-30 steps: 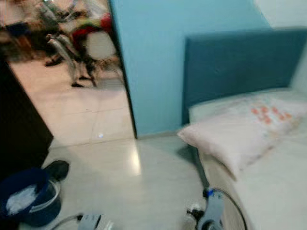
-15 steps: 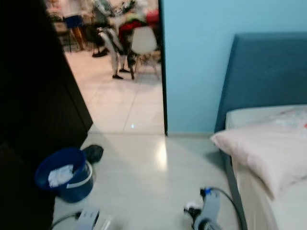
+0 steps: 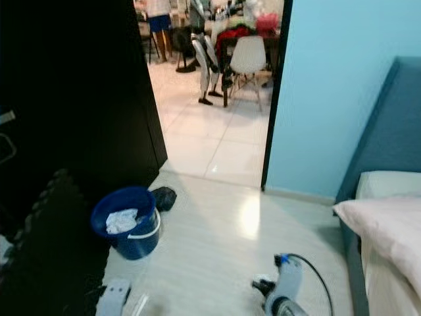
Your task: Clean up the room
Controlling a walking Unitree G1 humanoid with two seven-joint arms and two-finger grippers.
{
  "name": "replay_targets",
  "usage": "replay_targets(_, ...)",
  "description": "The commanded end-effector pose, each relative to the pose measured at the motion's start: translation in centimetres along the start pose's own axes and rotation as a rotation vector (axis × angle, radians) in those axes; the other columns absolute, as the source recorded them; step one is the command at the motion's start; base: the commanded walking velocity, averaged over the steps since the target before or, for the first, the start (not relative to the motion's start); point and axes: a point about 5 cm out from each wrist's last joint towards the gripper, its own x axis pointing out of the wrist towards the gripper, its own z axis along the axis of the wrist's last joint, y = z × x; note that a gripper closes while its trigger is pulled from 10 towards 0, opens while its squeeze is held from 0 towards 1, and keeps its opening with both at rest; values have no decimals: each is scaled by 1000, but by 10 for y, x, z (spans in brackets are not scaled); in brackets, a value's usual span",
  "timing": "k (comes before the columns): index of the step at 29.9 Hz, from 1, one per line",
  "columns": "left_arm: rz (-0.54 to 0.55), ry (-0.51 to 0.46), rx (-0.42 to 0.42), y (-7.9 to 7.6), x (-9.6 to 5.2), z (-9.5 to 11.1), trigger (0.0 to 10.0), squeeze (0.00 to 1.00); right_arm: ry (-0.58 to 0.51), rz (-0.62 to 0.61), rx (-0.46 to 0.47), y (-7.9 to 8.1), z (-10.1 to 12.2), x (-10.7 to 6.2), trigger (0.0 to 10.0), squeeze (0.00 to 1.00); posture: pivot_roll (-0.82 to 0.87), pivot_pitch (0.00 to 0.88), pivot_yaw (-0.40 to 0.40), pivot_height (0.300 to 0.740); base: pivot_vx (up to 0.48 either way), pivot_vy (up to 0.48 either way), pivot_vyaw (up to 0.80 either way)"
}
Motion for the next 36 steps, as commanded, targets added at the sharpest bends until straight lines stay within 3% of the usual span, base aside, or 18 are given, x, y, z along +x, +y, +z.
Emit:
replay_targets(1, 2, 20, -24, 1, -1, -6, 10000, 0, 4, -16, 10, -2, -2, -1, 10000, 0, 36, 4, 20, 740, 337, 0, 0)
replay_targets(15, -6, 28, -23, 0, -1, -6, 10000, 0, -9, 10, -34, 1, 1, 0, 10000, 0, 39, 2, 18, 740, 347, 0, 676)
replay_targets(36, -29, 34, 5, -5, 0, -6, 10000, 0, 43, -23, -38, -3, -4, -1, 10000, 0, 37, 0, 16, 740, 352, 0, 0)
